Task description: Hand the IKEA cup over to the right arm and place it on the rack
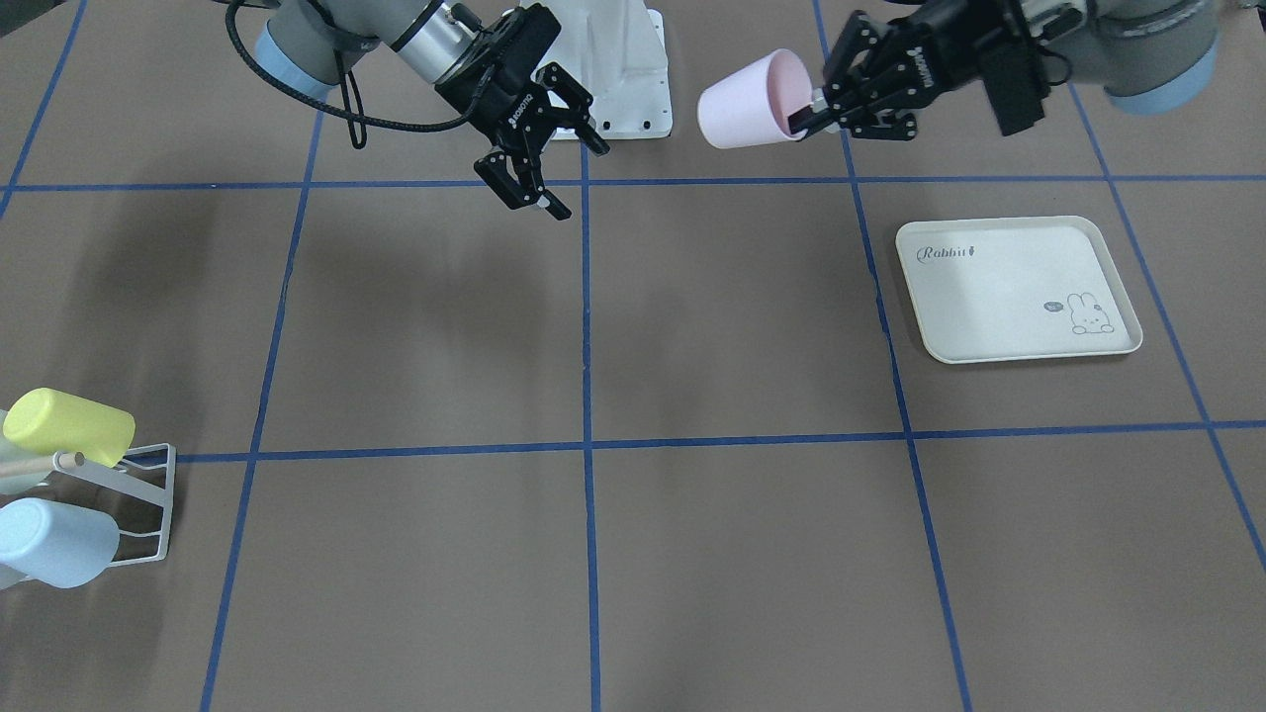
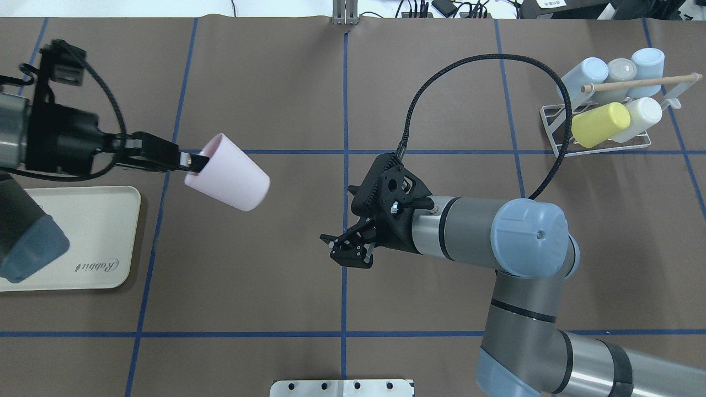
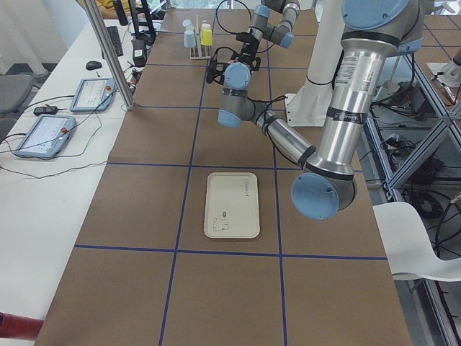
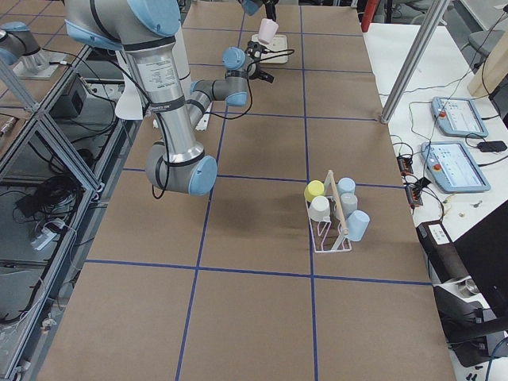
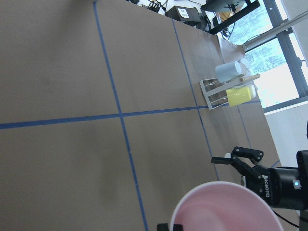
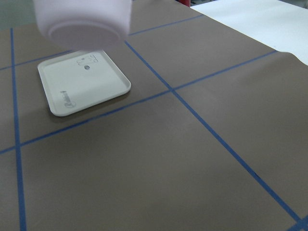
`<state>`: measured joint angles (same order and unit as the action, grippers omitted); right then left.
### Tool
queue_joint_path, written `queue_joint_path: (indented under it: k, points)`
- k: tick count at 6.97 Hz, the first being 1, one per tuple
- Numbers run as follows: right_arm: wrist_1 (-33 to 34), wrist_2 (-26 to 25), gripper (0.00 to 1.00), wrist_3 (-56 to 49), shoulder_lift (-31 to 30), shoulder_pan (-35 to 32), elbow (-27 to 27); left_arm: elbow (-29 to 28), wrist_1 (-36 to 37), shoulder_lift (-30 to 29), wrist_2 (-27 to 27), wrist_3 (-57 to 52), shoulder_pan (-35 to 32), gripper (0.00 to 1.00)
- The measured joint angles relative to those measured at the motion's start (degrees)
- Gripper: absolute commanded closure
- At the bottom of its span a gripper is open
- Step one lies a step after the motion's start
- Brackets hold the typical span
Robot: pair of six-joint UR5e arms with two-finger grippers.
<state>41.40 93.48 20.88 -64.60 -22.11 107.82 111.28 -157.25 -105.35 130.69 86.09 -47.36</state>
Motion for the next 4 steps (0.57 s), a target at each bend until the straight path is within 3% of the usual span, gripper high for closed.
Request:
queue_joint_path:
  k: [2, 4]
  points:
    - [-7.19, -0.15, 0.01, -0.05, -0.10, 0.35, -2.05, -1.48, -0.01, -3.38, -5.77, 2.52, 5.86, 1.00]
    - [-8.32, -0.14, 0.01, -0.09, 0.06, 0.40, -2.20, -3.40, -0.09, -5.18, -8.42, 2.80, 8.17, 1.00]
